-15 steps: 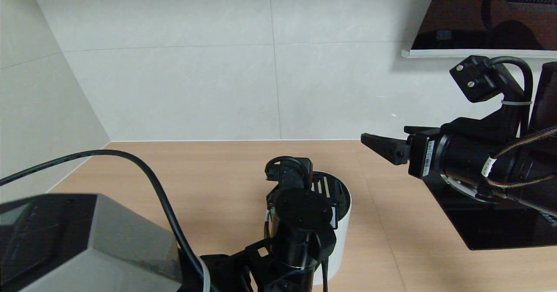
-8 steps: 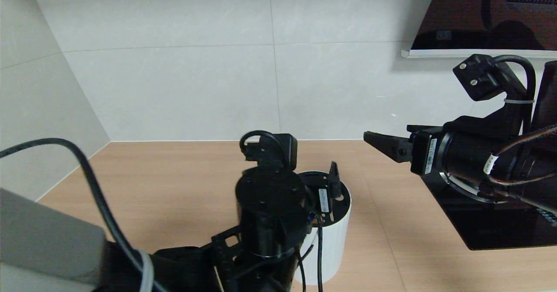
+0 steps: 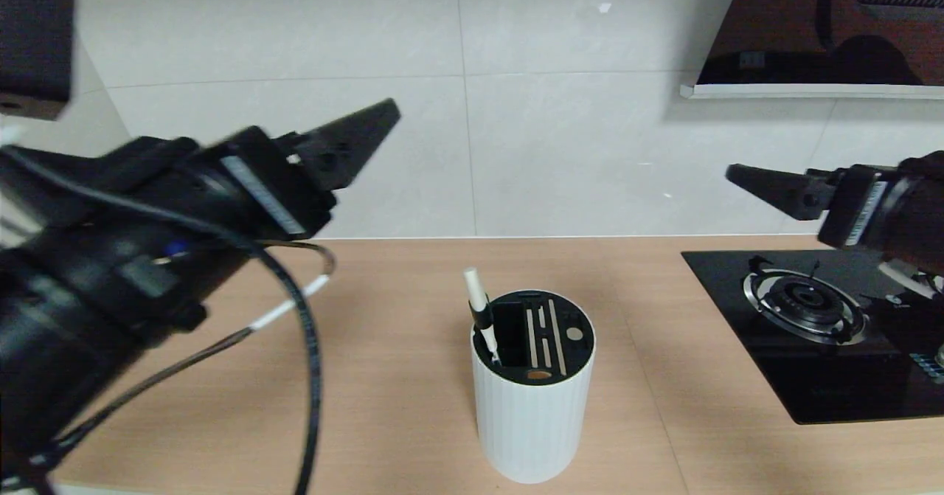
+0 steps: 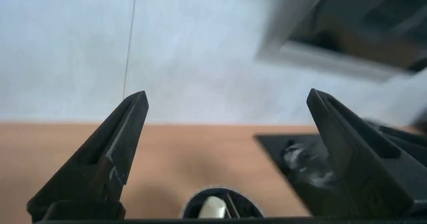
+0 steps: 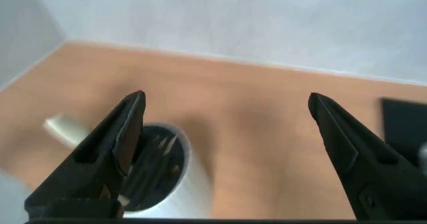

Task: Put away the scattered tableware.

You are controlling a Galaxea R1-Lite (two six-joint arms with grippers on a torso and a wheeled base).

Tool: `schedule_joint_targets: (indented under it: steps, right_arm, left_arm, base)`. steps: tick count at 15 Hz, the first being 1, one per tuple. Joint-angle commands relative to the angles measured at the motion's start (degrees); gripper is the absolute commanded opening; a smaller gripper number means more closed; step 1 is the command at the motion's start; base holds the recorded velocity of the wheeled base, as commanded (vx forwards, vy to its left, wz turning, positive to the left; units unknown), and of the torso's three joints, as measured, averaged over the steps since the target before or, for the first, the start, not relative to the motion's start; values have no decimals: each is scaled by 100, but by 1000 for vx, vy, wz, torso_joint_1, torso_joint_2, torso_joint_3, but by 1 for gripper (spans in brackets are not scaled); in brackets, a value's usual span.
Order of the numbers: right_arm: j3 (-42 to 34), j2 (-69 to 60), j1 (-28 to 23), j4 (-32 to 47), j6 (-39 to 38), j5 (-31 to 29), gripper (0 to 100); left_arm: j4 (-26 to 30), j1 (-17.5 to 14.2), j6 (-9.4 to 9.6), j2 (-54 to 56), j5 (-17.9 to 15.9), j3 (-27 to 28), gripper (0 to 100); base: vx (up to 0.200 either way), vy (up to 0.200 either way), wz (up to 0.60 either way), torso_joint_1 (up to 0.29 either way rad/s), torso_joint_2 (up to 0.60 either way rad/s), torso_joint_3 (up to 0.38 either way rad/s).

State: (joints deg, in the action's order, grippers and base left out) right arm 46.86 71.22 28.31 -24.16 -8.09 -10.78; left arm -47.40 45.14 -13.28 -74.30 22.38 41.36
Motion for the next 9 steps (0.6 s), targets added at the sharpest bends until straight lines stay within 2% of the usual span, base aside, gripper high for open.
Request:
schedule_joint_targets:
  steps: [1,2,3,4,5,6,7,9]
  right_arm:
    - [-564,-987,-589,-10,-17,32,100]
    - [-1091,-1690,-1064,-10,-26,137,100]
    - [-1425,-2235,-1372,-1,-26,287,100]
    - [-1575,-2525,-1495,17,-26,375,100]
    - [-2005,-3351,-1714,43,10,506,100]
    - [-2199,-3887,-1723,228,62,506,100]
    - [-2234,-4450,-1723,641,238,445,100]
    - [-2208,-5469,-1846,1889,555,357,100]
  left_arm:
    - [1268,-480,9,2051,-559,-550,100]
    - [2358,-919,9,2957,-630,-805,100]
    - [3052,-1148,9,3651,-674,-963,100]
    - [3386,-1289,18,3994,-683,-1016,100]
    - [4230,-1790,53,4881,-691,-1043,100]
    - [4678,-2106,62,5374,-709,-1034,100]
    - [5056,-2308,132,5831,-788,-1043,100]
    - [5715,-2581,545,6560,-893,-1034,100]
  base:
    - [0,0,0,0,0,0]
    - [0,0,0,0,0,0]
    - [0,0,0,0,0,0]
    - [0,0,0,0,0,0]
    - [0,0,0,0,0,0]
    - [0,0,0,0,0,0]
    - [0,0,0,0,0,0]
    - [0,0,0,0,0,0]
